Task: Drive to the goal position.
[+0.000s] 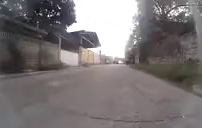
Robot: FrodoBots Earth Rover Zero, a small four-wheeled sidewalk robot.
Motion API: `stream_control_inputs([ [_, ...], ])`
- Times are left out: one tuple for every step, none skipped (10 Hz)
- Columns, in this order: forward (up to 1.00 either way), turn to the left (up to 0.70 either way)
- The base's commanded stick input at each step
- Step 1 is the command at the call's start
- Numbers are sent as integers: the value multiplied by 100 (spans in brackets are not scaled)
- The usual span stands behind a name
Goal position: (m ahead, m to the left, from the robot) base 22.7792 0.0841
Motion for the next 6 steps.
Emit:
stream_control_inputs([
  [100,-40],
  [100,-40],
  [100,-40],
  [100,-38],
  [100,-12],
  [100,0],
])
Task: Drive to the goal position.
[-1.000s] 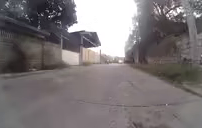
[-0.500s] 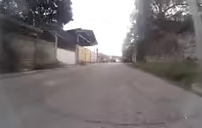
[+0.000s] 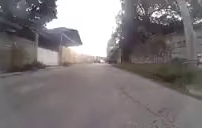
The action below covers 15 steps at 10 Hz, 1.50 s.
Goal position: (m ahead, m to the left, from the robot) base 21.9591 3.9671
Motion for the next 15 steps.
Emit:
stream_control_inputs([
  [100,0],
  [100,0],
  [100,0],
  [100,0],
  [100,0],
  [100,0],
  [100,0],
  [100,0],
  [100,0],
  [100,0],
  [100,0],
  [100,0],
  [100,0],
  [100,0],
  [100,0],
])
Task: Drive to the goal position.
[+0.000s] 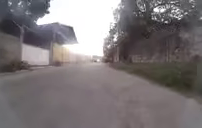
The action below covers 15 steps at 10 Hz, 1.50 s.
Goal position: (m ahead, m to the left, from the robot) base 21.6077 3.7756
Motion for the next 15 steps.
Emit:
stream_control_inputs([
  [100,0],
  [100,0],
  [100,0],
  [100,0],
  [100,0],
  [100,0],
  [100,0],
  [100,0],
  [100,0],
  [100,0],
  [100,0],
  [100,0],
  [100,0],
  [100,0],
  [100,0],
])
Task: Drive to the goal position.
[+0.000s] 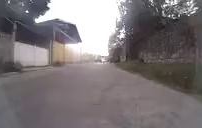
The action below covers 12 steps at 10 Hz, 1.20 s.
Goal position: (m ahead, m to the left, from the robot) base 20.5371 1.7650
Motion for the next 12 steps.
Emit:
stream_control_inputs([
  [100,-1],
  [100,-12],
  [100,-39],
  [100,-40],
  [100,-40],
  [100,-40],
  [100,-15],
  [100,0],
  [100,0],
  [100,0],
  [100,0],
  [100,0],
])
